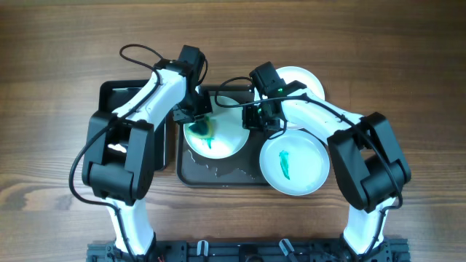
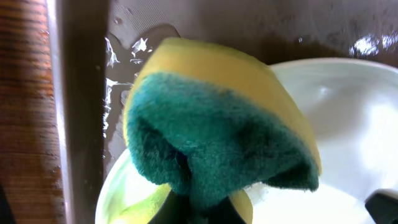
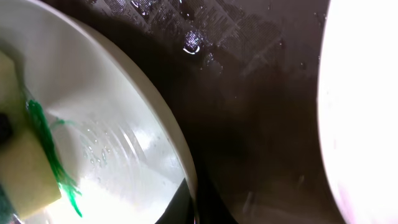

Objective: Clean dirty plates on tray and stack at the side

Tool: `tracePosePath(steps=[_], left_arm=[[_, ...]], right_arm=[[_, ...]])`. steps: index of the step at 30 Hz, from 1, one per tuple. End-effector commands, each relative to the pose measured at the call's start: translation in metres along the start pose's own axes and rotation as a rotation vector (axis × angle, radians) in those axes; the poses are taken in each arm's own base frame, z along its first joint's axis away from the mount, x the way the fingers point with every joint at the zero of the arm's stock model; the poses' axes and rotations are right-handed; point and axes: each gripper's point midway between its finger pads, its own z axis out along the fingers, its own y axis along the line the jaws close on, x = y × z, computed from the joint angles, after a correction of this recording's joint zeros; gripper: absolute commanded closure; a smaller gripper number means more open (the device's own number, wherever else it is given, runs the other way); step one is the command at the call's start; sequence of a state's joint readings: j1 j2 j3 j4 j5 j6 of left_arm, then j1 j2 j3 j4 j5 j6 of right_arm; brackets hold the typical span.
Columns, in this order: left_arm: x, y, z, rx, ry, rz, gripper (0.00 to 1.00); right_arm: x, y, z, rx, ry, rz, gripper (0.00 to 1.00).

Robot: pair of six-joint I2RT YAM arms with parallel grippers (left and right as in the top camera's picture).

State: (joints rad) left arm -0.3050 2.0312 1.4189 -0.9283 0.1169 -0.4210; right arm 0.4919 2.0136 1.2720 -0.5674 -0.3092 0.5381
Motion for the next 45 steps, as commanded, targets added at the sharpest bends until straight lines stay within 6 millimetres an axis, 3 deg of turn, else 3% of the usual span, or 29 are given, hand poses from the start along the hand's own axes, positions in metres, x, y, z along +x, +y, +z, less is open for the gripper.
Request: tracePosePath(steps=[1, 3, 6, 8, 12, 14, 16, 17, 19, 21, 23, 26, 29, 31, 33, 36, 38, 40, 42, 45], left_arm=[[0.036, -0.022, 0.022, -0.02, 0.104, 0.103, 0.96], [0.052, -0.033, 0.032, -0.033, 0.124, 0.152, 0.96], [0.069, -0.033, 0.052, -0.038, 0.187, 0.125, 0.96], [0.071, -0.043, 0.047, 0.087, 0.233, 0.235, 0.96], [0.047, -0.019, 0.04, 0.136, 0.222, 0.206, 0.96], [0.031, 0.011, 0.037, 0.09, 0.207, 0.048, 0.96], [0.029, 0.054, 0.036, -0.126, 0.183, -0.095, 0.96], [0.032, 0.06, 0.034, -0.171, 0.184, -0.123, 0.96], [0.041, 0.053, 0.034, -0.177, 0.209, -0.126, 0.96], [0.064, 0.001, 0.033, 0.079, 0.319, 0.069, 0.96], [0.078, -0.038, 0.024, 0.306, 0.373, 0.195, 0.96], [0.069, -0.055, 0.026, 0.356, 0.323, 0.203, 0.96], [0.047, -0.063, 0.029, 0.367, 0.249, 0.117, 0.96], [0.027, -0.057, 0.033, 0.32, 0.17, 0.078, 0.96], [0.001, -0.033, 0.034, 0.147, 0.058, 0.011, 0.96], [-0.026, 0.014, 0.018, -0.135, -0.108, -0.155, 0.96], [-0.023, 0.044, 0.009, -0.291, -0.148, -0.249, 0.96], [-0.011, 0.052, 0.007, -0.337, -0.108, -0.25, 0.96], [-0.002, 0.041, 0.01, -0.298, -0.06, -0.201, 0.96], [0.033, -0.032, 0.017, 0.091, 0.154, 0.152, 0.96]], right_arm=[[-0.004, -0.011, -0.003, 0.045, -0.023, 0.024, 0.96], [-0.004, -0.011, -0.003, 0.045, -0.023, 0.024, 0.96], [-0.003, -0.011, -0.003, 0.045, -0.02, 0.025, 0.96], [-0.001, -0.011, -0.003, 0.043, -0.011, 0.028, 0.96], [0.002, -0.008, -0.002, 0.023, 0.001, 0.035, 0.96], [0.006, -0.007, 0.004, -0.013, 0.008, 0.062, 0.96], [0.005, -0.014, 0.006, -0.018, 0.001, 0.101, 0.96], [0.004, -0.016, 0.006, -0.022, 0.001, 0.121, 0.96], [0.0, -0.022, 0.004, -0.022, -0.005, 0.142, 0.96], [-0.001, -0.022, 0.004, -0.023, -0.009, 0.147, 0.95], [-0.003, -0.021, 0.005, -0.028, -0.017, 0.163, 0.96], [-0.002, -0.022, 0.005, -0.028, -0.016, 0.163, 0.96], [-0.001, -0.022, 0.005, -0.027, -0.015, 0.162, 0.96], [-0.001, -0.022, 0.005, -0.026, -0.015, 0.162, 0.96], [-0.001, -0.022, 0.005, -0.025, -0.012, 0.163, 0.96], [0.0, -0.024, 0.006, -0.019, -0.01, 0.164, 0.96], [0.0, -0.025, 0.006, -0.014, -0.01, 0.165, 0.96], [-0.001, -0.024, 0.006, -0.017, -0.014, 0.164, 0.96], [-0.001, -0.024, 0.006, -0.018, -0.016, 0.164, 0.96], [-0.001, -0.024, 0.006, -0.018, -0.015, 0.164, 0.96]])
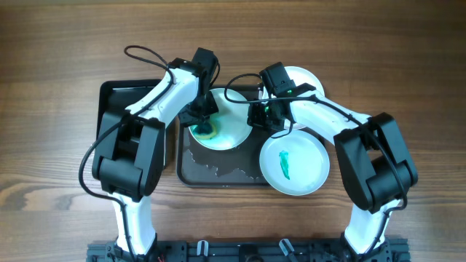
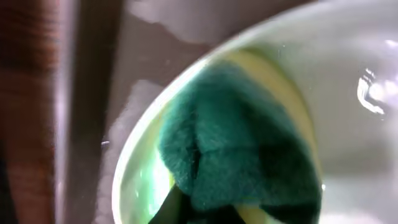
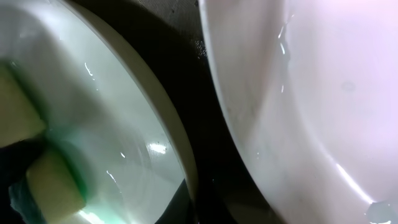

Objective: Clean dirty plates on tray and stack at the side
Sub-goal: 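Scrub the held plate with the sponge in the left gripper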

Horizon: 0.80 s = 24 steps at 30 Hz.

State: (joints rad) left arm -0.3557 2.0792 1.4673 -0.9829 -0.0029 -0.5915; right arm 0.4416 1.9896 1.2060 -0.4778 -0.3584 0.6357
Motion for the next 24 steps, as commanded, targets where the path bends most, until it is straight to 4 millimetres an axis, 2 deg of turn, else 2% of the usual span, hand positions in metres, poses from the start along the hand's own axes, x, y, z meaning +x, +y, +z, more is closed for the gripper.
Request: tracePosePath(steps=[1, 2, 4, 6, 7, 8, 9, 12, 14, 15, 16, 18, 20, 21, 23, 24], left_arm=[[0.054, -0.055, -0.004, 0.37, 0.225, 0.406, 0.96], [0.065, -0.071, -0.013, 0.475, 0.253, 0.471, 0.96], [0.065, -0.083, -0.015, 0.518, 0.234, 0.496, 0.96], [0.052, -0.09, -0.013, 0.51, 0.176, 0.46, 0.96], [0.032, -0.085, -0.006, 0.436, 0.1, 0.391, 0.96], [0.01, -0.073, 0.001, 0.326, 0.014, 0.309, 0.96], [-0.003, -0.063, 0.005, 0.252, -0.041, 0.261, 0.96], [-0.042, -0.014, 0.006, -0.021, -0.225, 0.086, 0.96], [-0.056, 0.02, 0.0, -0.174, -0.3, -0.02, 0.96], [-0.057, 0.033, -0.001, -0.218, -0.302, -0.043, 0.96], [-0.051, 0.038, 0.001, -0.227, -0.267, -0.043, 0.96], [-0.027, 0.029, 0.007, -0.167, -0.136, 0.057, 0.96], [0.007, 0.0, 0.011, -0.001, 0.029, 0.216, 0.96], [0.03, -0.022, 0.009, 0.131, 0.122, 0.319, 0.96], [0.071, -0.068, -0.011, 0.438, 0.275, 0.45, 0.96], [0.079, -0.078, -0.018, 0.51, 0.309, 0.449, 0.96]], right_arm=[[0.005, -0.015, 0.007, 0.046, 0.012, 0.036, 0.95], [0.005, -0.015, 0.007, 0.046, 0.012, 0.037, 0.96], [0.005, -0.015, 0.007, 0.046, 0.012, 0.037, 0.96], [0.005, -0.015, 0.007, 0.046, 0.012, 0.037, 0.96], [0.005, -0.015, 0.007, 0.046, 0.013, 0.038, 0.96], [0.005, -0.015, 0.007, 0.047, 0.014, 0.038, 0.96], [0.006, -0.015, 0.007, 0.047, 0.014, 0.038, 0.96], [0.006, -0.015, 0.007, 0.049, 0.016, 0.038, 0.96], [0.006, -0.015, 0.007, 0.048, 0.015, 0.037, 0.96], [0.006, -0.015, 0.007, 0.048, 0.015, 0.038, 0.96], [0.006, -0.015, 0.007, 0.048, 0.014, 0.038, 0.96], [0.006, -0.015, 0.007, 0.047, 0.014, 0.038, 0.96], [0.006, -0.015, 0.007, 0.047, 0.014, 0.038, 0.96], [0.005, -0.015, 0.007, 0.047, 0.014, 0.037, 0.96], [0.005, -0.015, 0.007, 0.047, 0.014, 0.038, 0.96], [0.006, -0.015, 0.007, 0.047, 0.014, 0.038, 0.96]])
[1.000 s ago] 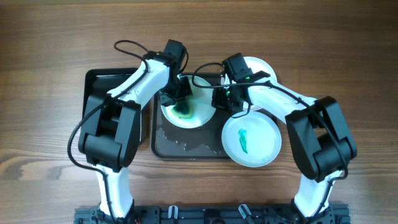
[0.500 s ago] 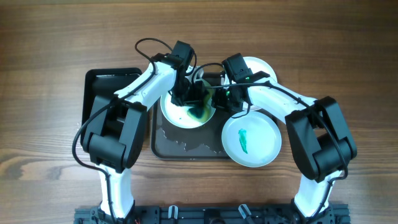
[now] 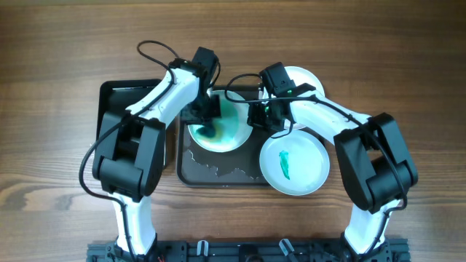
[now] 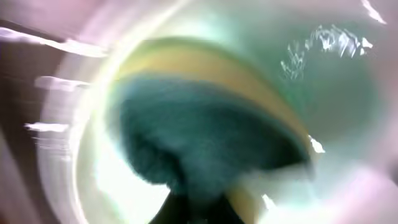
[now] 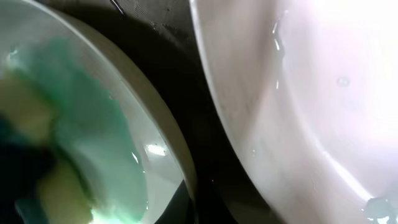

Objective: Clean dirty plates on tray and stack at the side
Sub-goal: 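Scrub the held plate with the sponge in the left gripper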

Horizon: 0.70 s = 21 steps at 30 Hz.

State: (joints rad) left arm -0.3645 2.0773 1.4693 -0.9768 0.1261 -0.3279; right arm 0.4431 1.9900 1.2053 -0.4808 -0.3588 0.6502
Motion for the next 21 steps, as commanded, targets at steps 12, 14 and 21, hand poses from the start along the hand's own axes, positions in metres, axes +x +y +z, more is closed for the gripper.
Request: tracePosePath(steps=[12, 14, 21], left_arm=[[-0.063, 0.021, 0.0, -0.197, -0.328, -0.134, 0.96], [-0.055, 0.051, -0.007, -0.354, -0.345, -0.221, 0.96], [0.041, -0.02, 0.013, 0.02, 0.144, -0.031, 0.96]], right_arm=[[0.006, -0.015, 0.007, 0.044, 0.019, 0.023, 0.96], [0.006, -0.015, 0.007, 0.045, 0.019, 0.023, 0.96], [0.005, -0.014, 0.007, 0.042, 0.017, 0.022, 0.96]])
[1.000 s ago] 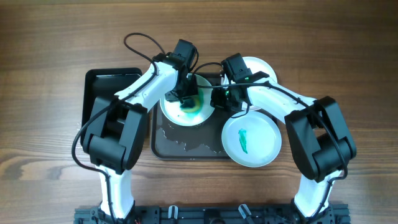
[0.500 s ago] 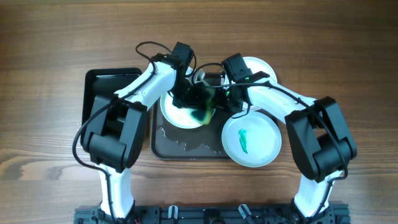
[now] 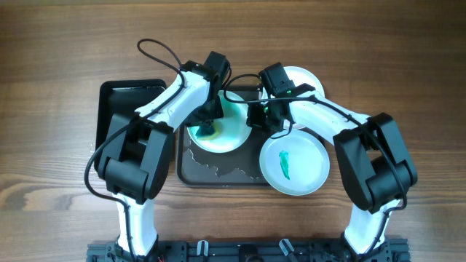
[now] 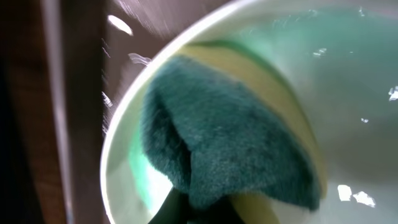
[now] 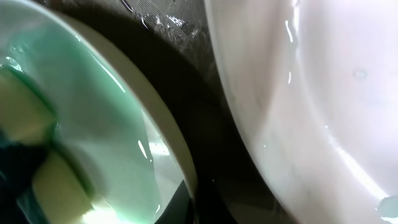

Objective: Clean dirty plates on tray and stack at the side
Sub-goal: 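Scrub the held plate with the sponge in the left gripper, then lift the cleaned plate with right gripper and carry it right of tray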

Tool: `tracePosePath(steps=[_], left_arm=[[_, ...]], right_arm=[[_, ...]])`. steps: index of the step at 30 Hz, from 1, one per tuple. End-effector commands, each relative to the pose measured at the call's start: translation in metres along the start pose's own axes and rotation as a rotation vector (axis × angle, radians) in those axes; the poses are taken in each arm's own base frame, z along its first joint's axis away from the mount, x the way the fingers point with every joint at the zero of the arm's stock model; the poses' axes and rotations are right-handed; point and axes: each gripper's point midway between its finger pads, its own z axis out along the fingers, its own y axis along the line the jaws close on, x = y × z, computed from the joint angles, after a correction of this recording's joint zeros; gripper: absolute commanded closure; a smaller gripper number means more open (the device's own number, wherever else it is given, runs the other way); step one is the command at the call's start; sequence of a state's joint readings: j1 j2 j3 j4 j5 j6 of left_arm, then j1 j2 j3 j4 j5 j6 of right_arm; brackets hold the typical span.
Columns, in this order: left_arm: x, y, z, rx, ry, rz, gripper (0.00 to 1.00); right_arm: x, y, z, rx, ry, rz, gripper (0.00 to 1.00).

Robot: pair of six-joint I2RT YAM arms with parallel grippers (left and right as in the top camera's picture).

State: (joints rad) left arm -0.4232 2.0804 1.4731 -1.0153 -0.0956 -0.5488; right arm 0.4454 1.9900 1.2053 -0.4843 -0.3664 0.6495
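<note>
A white plate (image 3: pixel 227 125) filmed with pale green smear sits at the back of the dark tray (image 3: pixel 218 171). My left gripper (image 3: pixel 208 128) is shut on a yellow-and-green sponge (image 4: pixel 230 143), which presses inside the plate's left rim (image 4: pixel 115 155). My right gripper (image 3: pixel 255 121) is shut on the plate's right rim (image 5: pixel 184 167), one jaw inside and one outside. A second white plate (image 3: pixel 295 164) with a green streak lies over the tray's right edge; in the right wrist view this second plate (image 5: pixel 323 93) fills the right side.
A clean white plate (image 3: pixel 304 77) lies on the wood behind the right arm. Another black tray (image 3: pixel 124 109) sits to the left of the dark tray. Water glistens on the tray floor (image 5: pixel 168 22).
The left wrist has shifted a little right and the sponge now sits against the plate's left rim. The green film still covers the plate. The right gripper holds the rim as before.
First the sponge rested by a green streak on the plate's left part, the right gripper on its right rim. Then the plate sat farther back with the sponge inside it. Later the green was smeared across the plate, as now.
</note>
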Motion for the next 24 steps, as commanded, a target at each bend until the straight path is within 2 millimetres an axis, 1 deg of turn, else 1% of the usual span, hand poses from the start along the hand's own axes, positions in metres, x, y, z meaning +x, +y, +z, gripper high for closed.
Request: tracePosePath(steps=[1, 2, 3, 6, 7, 8, 9, 11, 12, 13, 15, 17, 19, 20, 22, 23, 24], left_arm=[[0.059, -0.055, -0.007, 0.373, 0.289, 0.206, 0.96], [0.065, -0.068, -0.015, 0.468, 0.317, 0.243, 0.96], [0.066, -0.077, -0.02, 0.532, 0.322, 0.257, 0.96], [0.038, -0.097, -0.022, 0.607, 0.191, 0.285, 0.96], [0.023, -0.099, -0.018, 0.579, 0.127, 0.248, 0.96], [0.011, -0.095, -0.014, 0.533, 0.082, 0.205, 0.96], [-0.01, -0.08, -0.004, 0.416, -0.006, 0.126, 0.96], [-0.028, -0.053, 0.005, 0.249, -0.099, 0.06, 0.96], [-0.034, -0.042, 0.006, 0.185, -0.132, 0.045, 0.96], [-0.04, -0.027, 0.008, 0.102, -0.169, 0.005, 0.96], [-0.043, -0.005, 0.009, 0.004, -0.185, -0.046, 0.96], [-0.033, 0.011, 0.012, -0.034, -0.126, -0.063, 0.96], [-0.022, 0.018, 0.006, -0.038, -0.079, -0.062, 0.96], [-0.019, 0.015, -0.003, -0.013, -0.07, -0.045, 0.96], [-0.02, 0.006, -0.027, 0.061, -0.075, -0.005, 0.96], [-0.021, -0.002, -0.045, 0.123, -0.082, 0.024, 0.96], [-0.023, -0.005, -0.058, 0.158, -0.088, 0.035, 0.96]], right_arm=[[0.003, -0.016, 0.007, 0.046, 0.009, 0.025, 0.96], [0.004, -0.016, 0.007, 0.046, 0.01, 0.025, 0.96], [0.004, -0.016, 0.007, 0.048, 0.011, 0.026, 0.96], [0.005, -0.017, 0.007, 0.05, 0.015, 0.027, 0.96], [0.005, -0.017, 0.007, 0.052, 0.017, 0.029, 0.96], [0.006, -0.017, 0.007, 0.053, 0.018, 0.029, 0.96], [0.006, -0.018, 0.006, 0.055, 0.02, 0.03, 0.96], [0.006, -0.018, 0.007, 0.055, 0.02, 0.03, 0.96], [0.006, -0.018, 0.006, 0.055, 0.019, 0.029, 0.96], [0.006, -0.018, 0.006, 0.055, 0.019, 0.03, 0.96], [0.006, -0.018, 0.006, 0.058, 0.017, 0.029, 0.96], [0.004, -0.019, 0.006, 0.065, 0.01, 0.029, 0.96], [0.004, -0.019, 0.006, 0.064, 0.007, 0.03, 0.96], [0.004, -0.019, 0.006, 0.064, 0.007, 0.029, 0.96], [0.004, -0.019, 0.006, 0.064, 0.007, 0.028, 0.96], [0.004, -0.019, 0.006, 0.065, 0.008, 0.028, 0.96], [0.004, -0.019, 0.006, 0.065, 0.008, 0.028, 0.96]])
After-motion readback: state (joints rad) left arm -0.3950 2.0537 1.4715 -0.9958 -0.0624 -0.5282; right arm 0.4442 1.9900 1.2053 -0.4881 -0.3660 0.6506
